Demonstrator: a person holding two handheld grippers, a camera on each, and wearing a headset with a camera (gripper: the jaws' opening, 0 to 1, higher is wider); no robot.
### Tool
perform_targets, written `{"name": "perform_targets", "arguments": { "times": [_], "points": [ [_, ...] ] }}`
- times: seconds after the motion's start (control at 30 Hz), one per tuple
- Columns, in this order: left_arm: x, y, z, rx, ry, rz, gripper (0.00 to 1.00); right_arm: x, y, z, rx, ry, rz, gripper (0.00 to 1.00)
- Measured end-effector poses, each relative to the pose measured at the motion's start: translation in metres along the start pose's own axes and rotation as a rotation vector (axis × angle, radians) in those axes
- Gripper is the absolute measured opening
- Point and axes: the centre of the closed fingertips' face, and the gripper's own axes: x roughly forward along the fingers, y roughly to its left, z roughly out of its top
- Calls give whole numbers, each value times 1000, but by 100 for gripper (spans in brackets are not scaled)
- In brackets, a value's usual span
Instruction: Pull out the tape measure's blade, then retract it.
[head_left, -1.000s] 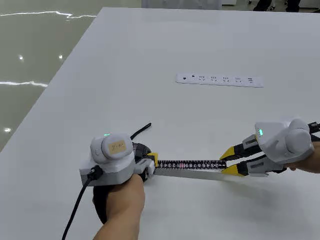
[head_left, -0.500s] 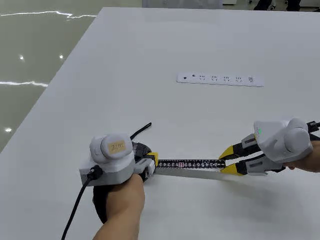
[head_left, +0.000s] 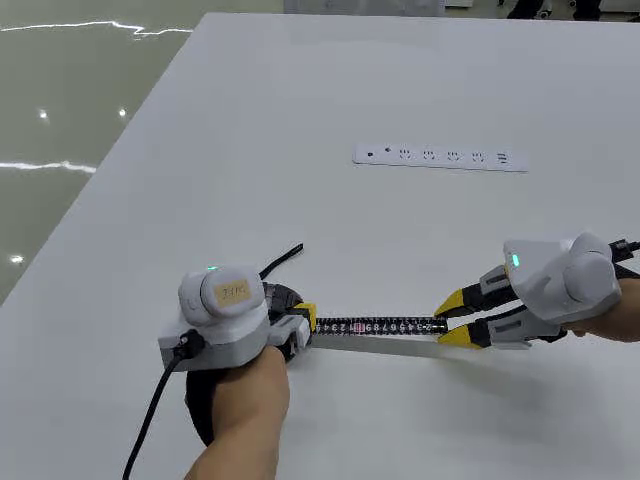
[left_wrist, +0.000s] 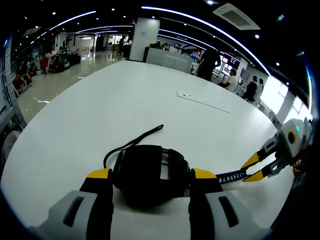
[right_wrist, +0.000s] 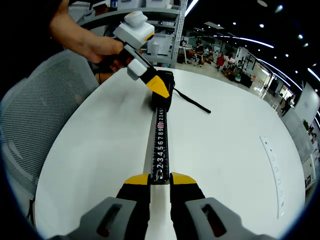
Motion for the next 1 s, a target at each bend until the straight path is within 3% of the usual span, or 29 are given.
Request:
{"name": "perform_targets", "arguments": {
  "times": [1.0],
  "points": [
    [0, 0, 1, 0, 5, -6, 56, 4, 2, 6, 0, -8, 0, 14]
  ]
}}
